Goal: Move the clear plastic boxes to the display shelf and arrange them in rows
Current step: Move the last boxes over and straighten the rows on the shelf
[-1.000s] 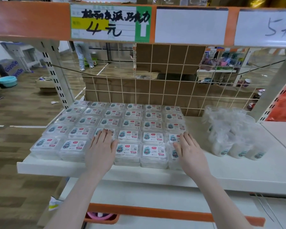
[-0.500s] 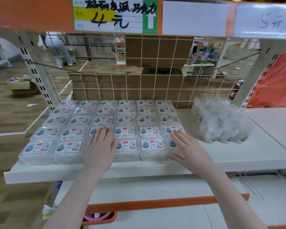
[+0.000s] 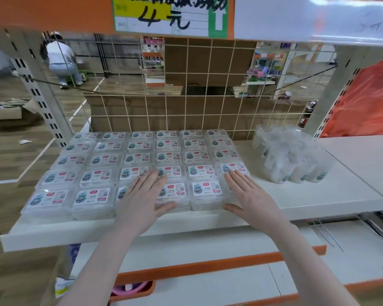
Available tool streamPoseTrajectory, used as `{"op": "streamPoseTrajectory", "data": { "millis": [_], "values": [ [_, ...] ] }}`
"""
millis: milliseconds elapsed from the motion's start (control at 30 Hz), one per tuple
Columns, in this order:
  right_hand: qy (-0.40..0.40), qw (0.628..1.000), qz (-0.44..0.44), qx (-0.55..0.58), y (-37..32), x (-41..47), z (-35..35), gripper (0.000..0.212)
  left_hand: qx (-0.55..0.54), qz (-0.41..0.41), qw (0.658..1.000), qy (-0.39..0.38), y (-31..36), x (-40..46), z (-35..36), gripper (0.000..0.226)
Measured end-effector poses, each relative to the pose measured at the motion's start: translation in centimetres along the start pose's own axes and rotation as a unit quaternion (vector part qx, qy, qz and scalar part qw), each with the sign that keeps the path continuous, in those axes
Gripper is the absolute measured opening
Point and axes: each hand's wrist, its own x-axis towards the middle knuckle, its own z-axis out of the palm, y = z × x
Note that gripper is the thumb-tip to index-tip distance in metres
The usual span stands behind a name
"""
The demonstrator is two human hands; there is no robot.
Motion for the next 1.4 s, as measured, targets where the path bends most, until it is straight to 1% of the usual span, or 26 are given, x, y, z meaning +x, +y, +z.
{"op": "streamPoseTrajectory", "data": {
  "millis": [33, 100, 200, 300, 400, 467, 500, 533, 600, 667, 733, 867, 967, 1100, 1233, 1333, 1367, 1400],
  "values": [
    [0.001, 1.0, -0.005, 0.004, -0.4, 0.2, -0.1, 0.085, 0.014, 0.013, 1.0, -0.011, 0.0, 0.0, -0.1, 0.089],
    [0.006, 1.0, -0.018, 0.02, -1.2, 0.5, -0.3, 0.085, 0.024, 0.03, 0.999, -0.016, -0.1, -0.2, -0.3, 0.085],
    [0.004, 0.999, -0.039, 0.03, -1.9, 1.0, -0.4, 0.079, 0.011, 0.041, 0.999, -0.005, -0.2, -0.3, -0.2, 0.084],
    [-0.012, 0.998, -0.034, 0.045, -2.0, 1.2, -0.2, 0.078, 0.013, 0.048, 0.999, -0.005, -0.2, -0.2, -0.1, 0.084],
    [-0.039, 0.997, -0.032, 0.059, -2.2, 1.0, -0.4, 0.077, 0.013, 0.044, 0.999, -0.028, -0.2, 0.0, -0.4, 0.085],
    [-0.046, 0.997, -0.017, 0.063, -1.9, 0.8, -0.6, 0.069, 0.003, 0.035, 0.998, -0.053, -0.2, 0.1, -0.8, 0.091],
    [-0.047, 0.998, -0.007, 0.053, -1.7, 0.7, -1.0, 0.069, -0.005, 0.028, 0.998, -0.062, 0.0, 0.1, -1.1, 0.094],
    [-0.052, 0.998, 0.003, 0.047, -1.3, 0.7, -1.5, 0.073, -0.013, 0.02, 0.997, -0.068, 0.2, 0.2, -1.3, 0.095],
    [-0.036, 0.998, 0.018, 0.044, -0.1, 0.7, -3.0, 0.086, -0.018, 0.006, 0.997, -0.071, 0.8, 0.2, -1.7, 0.096],
    [-0.022, 0.998, 0.033, 0.05, 1.9, -0.1, -3.5, 0.1, -0.015, -0.002, 0.998, -0.068, 1.8, 0.4, -2.1, 0.094],
    [-0.031, 0.997, 0.053, 0.048, 4.2, -1.3, -3.9, 0.105, -0.01, -0.007, 0.998, -0.066, 3.1, 0.8, -2.5, 0.093],
    [-0.007, 0.993, 0.114, 0.03, 9.1, -3.4, -4.0, 0.087, -0.015, -0.02, 0.998, -0.061, 7.0, 2.1, -2.7, 0.09],
    [0.004, 0.991, 0.134, 0.015, 13.5, -5.2, -3.6, 0.079, -0.022, -0.028, 0.998, -0.049, 11.0, 3.4, -2.3, 0.088],
    [0.038, 0.99, 0.133, -0.002, 19.5, -7.6, -2.5, 0.078, -0.036, -0.047, 0.998, -0.034, 17.5, 5.7, -1.5, 0.086],
    [0.021, 0.992, 0.127, 0.016, 25.0, -8.7, -1.1, 0.081, -0.06, -0.057, 0.996, -0.032, 23.6, 7.9, -0.3, 0.088],
    [0.035, 0.992, 0.118, 0.022, 27.5, -8.8, 0.1, 0.067, -0.049, -0.05, 0.997, -0.033, 26.4, 9.3, 0.5, 0.088],
    [0.04, 0.993, 0.108, 0.027, 28.1, -8.6, 0.5, 0.067, -0.044, -0.047, 0.998, -0.03, 27.1, 9.7, 0.8, 0.087],
    [0.039, 0.993, 0.101, 0.036, 28.6, -8.4, 0.8, 0.071, -0.042, -0.043, 0.998, -0.026, 27.7, 10.2, 1.2, 0.086]
  ]
}}
